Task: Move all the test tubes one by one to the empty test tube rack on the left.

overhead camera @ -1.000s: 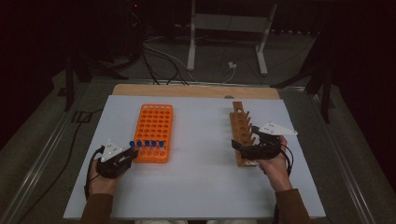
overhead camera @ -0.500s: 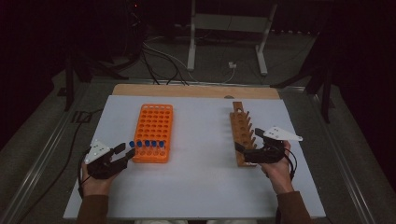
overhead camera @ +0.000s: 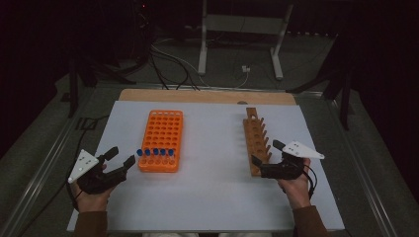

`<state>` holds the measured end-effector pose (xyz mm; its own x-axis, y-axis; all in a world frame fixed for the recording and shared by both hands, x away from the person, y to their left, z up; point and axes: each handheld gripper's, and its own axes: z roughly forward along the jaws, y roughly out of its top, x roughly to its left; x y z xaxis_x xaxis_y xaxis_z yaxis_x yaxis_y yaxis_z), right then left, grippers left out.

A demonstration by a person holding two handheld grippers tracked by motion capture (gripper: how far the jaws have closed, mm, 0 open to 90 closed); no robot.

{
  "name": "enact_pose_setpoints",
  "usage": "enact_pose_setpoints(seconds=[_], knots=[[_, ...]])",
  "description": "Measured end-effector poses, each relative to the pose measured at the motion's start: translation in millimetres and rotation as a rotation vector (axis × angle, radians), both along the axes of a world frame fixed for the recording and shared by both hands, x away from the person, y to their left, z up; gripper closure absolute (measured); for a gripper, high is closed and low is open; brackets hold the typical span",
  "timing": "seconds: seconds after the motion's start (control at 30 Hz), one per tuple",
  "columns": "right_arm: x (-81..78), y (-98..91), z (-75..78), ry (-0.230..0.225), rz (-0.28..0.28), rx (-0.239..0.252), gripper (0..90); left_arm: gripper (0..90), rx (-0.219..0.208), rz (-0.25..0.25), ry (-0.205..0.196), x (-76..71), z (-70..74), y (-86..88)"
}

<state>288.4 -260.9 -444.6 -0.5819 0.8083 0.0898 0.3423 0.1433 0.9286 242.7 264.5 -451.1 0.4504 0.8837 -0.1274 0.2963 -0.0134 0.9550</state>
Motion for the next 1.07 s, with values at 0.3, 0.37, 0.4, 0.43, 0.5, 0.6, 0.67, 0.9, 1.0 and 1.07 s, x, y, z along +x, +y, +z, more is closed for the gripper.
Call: enact_pose_setpoints(seconds=[0.3, 0.37, 0.4, 0.43, 0.5, 0.6, 0.67, 0.9, 1.0, 1.07], knots=[[-15.2, -14.8, -5.8, -0.033, -0.006, 0.02, 0.0, 8.2, 0.038, 0.036, -0.005, -6.5, 1.2, -2.6], [-17.9, -17.2, -7.6, -0.04, -0.01, 0.016, 0.0, 6.8, 0.035, 0.042, -0.003, -7.9, 0.1, -2.1], [-19.1, -18.3, -8.6, -0.041, -0.013, 0.021, 0.0, 3.9, 0.035, 0.048, 0.001, -8.8, -0.8, -1.8], [-20.2, -19.7, -9.4, -0.04, -0.015, 0.025, 0.0, 2.3, 0.035, 0.048, 0.001, -9.4, -1.3, -1.5], [-21.8, -21.7, -9.6, -0.047, -0.015, 0.031, 0.0, 1.4, 0.036, 0.055, -0.003, -11.7, -2.0, -0.7], [-26.3, -25.1, -8.5, -0.061, -0.019, 0.031, 0.0, 0.6, 0.039, 0.065, -0.015, -14.1, -0.7, 0.4], [-29.0, -26.9, -8.4, -0.064, -0.022, 0.033, 0.0, 0.6, 0.044, 0.067, -0.019, -14.3, -0.6, 0.6], [-30.3, -31.6, -10.3, -0.066, -0.034, 0.041, 0.0, 0.5, 0.063, 0.075, -0.01, -12.3, -3.1, 2.4], [-30.6, -31.8, -10.9, -0.065, -0.032, 0.037, 0.0, 0.5, 0.056, 0.084, -0.009, -12.8, -3.9, 4.1], [-30.9, -33.1, -11.5, -0.063, -0.031, 0.037, 0.0, 0.5, 0.047, 0.088, -0.006, -12.8, -4.6, 5.1]])
